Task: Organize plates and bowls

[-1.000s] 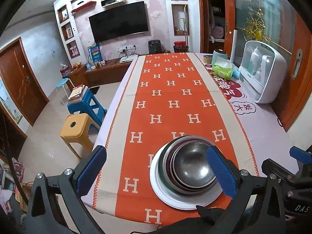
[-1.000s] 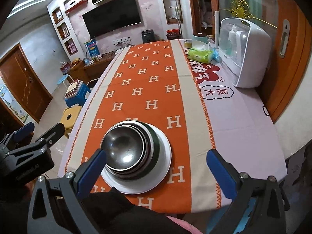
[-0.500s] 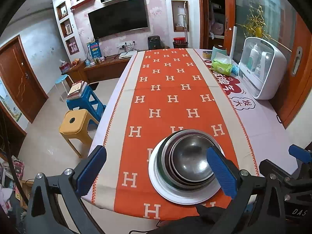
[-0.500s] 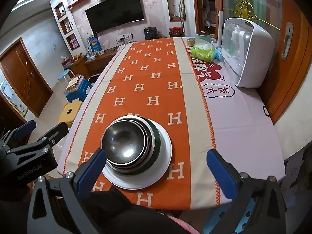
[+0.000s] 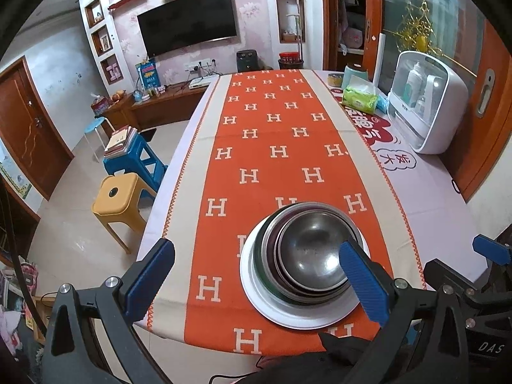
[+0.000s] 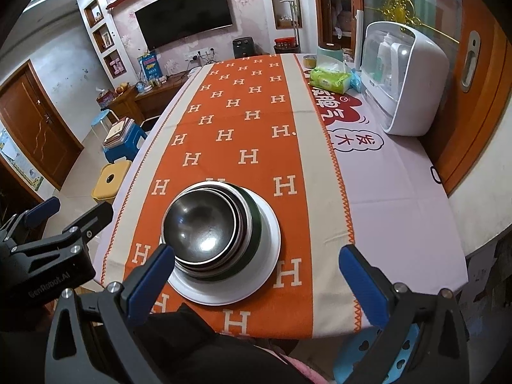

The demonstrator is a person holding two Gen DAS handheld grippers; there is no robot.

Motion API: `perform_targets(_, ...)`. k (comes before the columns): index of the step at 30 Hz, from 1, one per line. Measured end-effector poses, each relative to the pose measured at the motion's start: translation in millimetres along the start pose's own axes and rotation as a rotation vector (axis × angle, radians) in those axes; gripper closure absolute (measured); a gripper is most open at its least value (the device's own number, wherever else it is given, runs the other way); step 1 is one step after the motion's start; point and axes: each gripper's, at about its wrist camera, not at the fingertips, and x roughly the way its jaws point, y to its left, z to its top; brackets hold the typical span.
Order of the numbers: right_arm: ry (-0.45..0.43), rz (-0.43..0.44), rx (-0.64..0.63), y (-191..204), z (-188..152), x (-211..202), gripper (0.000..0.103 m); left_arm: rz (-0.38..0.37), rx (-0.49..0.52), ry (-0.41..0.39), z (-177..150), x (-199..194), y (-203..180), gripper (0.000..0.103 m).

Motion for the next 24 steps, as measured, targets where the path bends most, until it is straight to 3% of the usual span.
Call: perform_targets(24,0.02,-0.006,-0.015,5.1,4.0,8.2,0.0,-0.008,0.001,0.026,0.1,10.3,1.9,0.001)
